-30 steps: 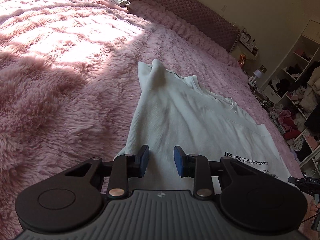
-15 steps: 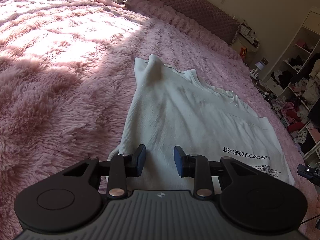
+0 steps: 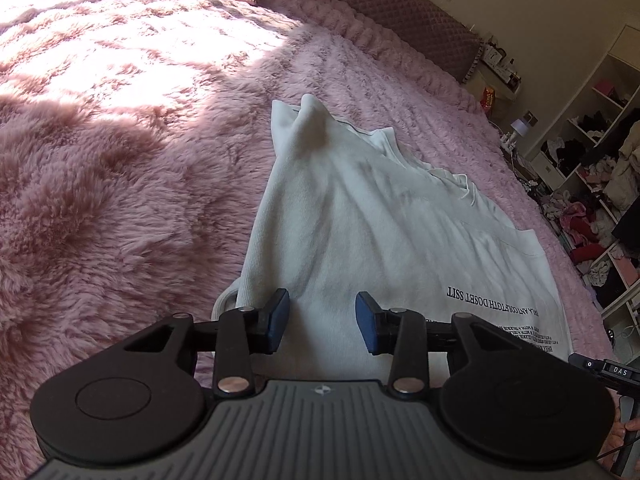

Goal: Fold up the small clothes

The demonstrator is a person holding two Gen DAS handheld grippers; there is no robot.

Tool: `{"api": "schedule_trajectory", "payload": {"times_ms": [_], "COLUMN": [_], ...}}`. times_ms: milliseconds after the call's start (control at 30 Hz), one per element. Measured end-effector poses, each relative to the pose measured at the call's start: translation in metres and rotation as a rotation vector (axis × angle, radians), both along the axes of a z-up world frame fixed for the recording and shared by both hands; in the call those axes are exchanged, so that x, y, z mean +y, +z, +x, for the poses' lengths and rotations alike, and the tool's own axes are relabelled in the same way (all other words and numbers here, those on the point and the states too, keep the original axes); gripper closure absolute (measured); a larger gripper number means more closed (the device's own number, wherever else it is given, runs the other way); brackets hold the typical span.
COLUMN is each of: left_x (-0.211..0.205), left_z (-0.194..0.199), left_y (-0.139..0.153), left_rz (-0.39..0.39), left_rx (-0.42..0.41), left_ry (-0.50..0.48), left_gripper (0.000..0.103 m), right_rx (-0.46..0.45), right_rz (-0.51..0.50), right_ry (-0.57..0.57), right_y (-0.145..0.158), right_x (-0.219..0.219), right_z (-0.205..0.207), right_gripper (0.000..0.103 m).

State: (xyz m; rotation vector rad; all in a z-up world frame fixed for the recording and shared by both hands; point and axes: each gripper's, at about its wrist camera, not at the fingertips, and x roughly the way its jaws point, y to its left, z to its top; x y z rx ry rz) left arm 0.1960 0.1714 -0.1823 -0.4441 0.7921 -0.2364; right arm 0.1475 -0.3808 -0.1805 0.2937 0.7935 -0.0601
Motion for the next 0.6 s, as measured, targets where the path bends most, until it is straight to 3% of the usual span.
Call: {"api": "schedule_trajectory", "payload": {"times_ms": [200, 333, 467, 600], "left_x": [0.003, -0.004, -0.013, -0.015], "left_z": [-0.019, -0.031, -0.025, -0.017], "left_y": [0.02, 0.028, 0.016, -0.004], "left_rz": [-0.064, -0.079, -0.065, -0.072], "left_rx": [-0.073, -0.126, -0.088, -0.026], "left_ry": [0.038, 0.036, 0.039, 0.046], "left_gripper": [0.054, 0.053, 0.049, 0.048], "right_rx": [0.004, -0.084, -0.144, -0.189], "right_rz": [-0.065, -0.067, -0.101, -0.137], "right_ry": [0.023, 0.028, 0.149, 0.227], "right_y": [-0.004, 0.018, 0.045, 0.065], "right_x": [0.008, 0.022, 0.058, 0.099], "right_z": [-0.001, -0.002, 0.029, 0.087], "right_gripper": [0.061, 0.06, 0.056, 0.053]}}
